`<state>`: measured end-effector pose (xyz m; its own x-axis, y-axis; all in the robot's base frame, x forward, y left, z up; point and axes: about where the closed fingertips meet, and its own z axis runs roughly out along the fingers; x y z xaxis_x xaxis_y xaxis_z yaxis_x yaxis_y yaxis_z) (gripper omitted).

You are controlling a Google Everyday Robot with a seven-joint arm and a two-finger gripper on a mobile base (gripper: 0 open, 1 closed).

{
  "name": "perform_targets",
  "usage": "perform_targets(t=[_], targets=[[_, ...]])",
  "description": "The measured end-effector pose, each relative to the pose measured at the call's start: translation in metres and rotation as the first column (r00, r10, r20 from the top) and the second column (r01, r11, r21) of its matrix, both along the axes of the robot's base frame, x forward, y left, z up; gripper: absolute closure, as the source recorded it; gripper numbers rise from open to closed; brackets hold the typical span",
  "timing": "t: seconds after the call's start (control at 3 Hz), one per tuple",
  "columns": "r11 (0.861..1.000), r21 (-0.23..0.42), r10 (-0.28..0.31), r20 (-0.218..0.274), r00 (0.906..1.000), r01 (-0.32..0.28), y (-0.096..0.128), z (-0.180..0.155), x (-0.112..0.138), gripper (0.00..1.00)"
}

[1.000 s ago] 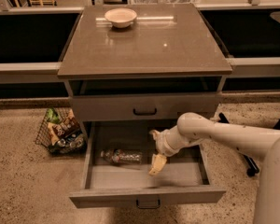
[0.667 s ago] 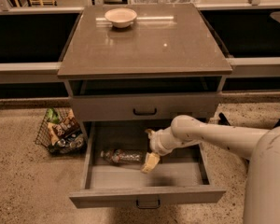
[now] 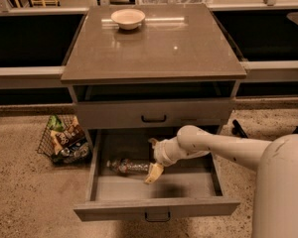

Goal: Pick water bottle from middle drawer and place on counter

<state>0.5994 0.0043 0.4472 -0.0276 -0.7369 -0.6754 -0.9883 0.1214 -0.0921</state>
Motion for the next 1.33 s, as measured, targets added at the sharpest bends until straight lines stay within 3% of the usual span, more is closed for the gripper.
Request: perform_targets(t=[1.0, 1.33], targets=[[0.992, -0.119, -0.044, -0.004, 0.9990, 0.043, 0.047, -0.044, 0.019, 0.00], [0.991, -0.130, -0.043, -0.004, 0.9991, 0.042, 0.059, -0.056, 0.021, 0.18]])
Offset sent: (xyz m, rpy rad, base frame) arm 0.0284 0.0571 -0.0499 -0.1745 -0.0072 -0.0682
